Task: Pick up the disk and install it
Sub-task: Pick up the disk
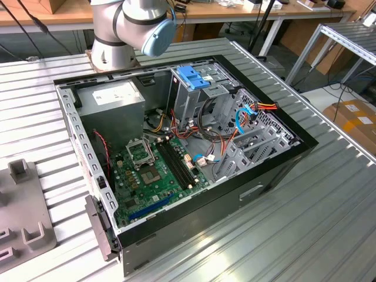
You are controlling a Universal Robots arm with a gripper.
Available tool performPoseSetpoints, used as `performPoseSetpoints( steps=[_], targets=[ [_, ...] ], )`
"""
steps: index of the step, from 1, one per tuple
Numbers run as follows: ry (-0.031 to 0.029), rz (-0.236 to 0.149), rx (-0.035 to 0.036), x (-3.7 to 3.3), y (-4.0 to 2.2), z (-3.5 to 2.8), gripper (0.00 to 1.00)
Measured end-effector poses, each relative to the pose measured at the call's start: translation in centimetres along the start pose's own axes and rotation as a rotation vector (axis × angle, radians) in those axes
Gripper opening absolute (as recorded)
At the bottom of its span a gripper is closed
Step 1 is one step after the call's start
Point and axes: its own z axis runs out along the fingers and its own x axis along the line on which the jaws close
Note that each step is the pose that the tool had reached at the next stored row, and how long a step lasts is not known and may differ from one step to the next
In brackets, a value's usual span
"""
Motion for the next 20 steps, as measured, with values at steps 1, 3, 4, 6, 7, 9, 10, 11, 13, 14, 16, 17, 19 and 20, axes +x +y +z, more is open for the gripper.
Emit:
performPoseSetpoints(
  steps=[1,3,4,6,7,9,10,11,13,14,16,17,19,20],
  targets=[
    [0.0000,0.000,0.0001,0.00,0.00,-0.52,0.37],
    [0.0000,0.000,-0.0001,0.00,0.00,-1.49,0.37],
    [0.0001,0.000,-0.0003,0.00,0.00,-1.88,0.37],
    [-0.0001,0.000,0.0001,0.00,0.00,-2.13,0.37],
    [0.0000,0.000,0.0000,0.00,0.00,-2.14,0.37],
    [0.0000,0.000,0.0000,0.00,0.00,-2.16,0.37],
    [0.0000,0.000,0.0000,0.00,0.00,-2.17,0.37],
    [0.0000,0.000,-0.0001,0.00,0.00,-2.18,0.37],
    [0.0000,0.000,0.0000,0.00,0.00,-2.19,0.37],
    [0.0000,0.000,0.0000,0.00,0.00,-2.20,0.37],
    [0.0000,0.000,0.0000,0.00,0.00,-2.23,0.37],
    [0.0000,0.000,-0.0001,0.00,0.00,-2.40,0.37],
    [0.0000,0.000,0.0000,0.00,0.00,-2.53,0.37],
    [-0.0001,0.000,0.0000,0.00,0.00,-2.54,0.37]
  ],
)
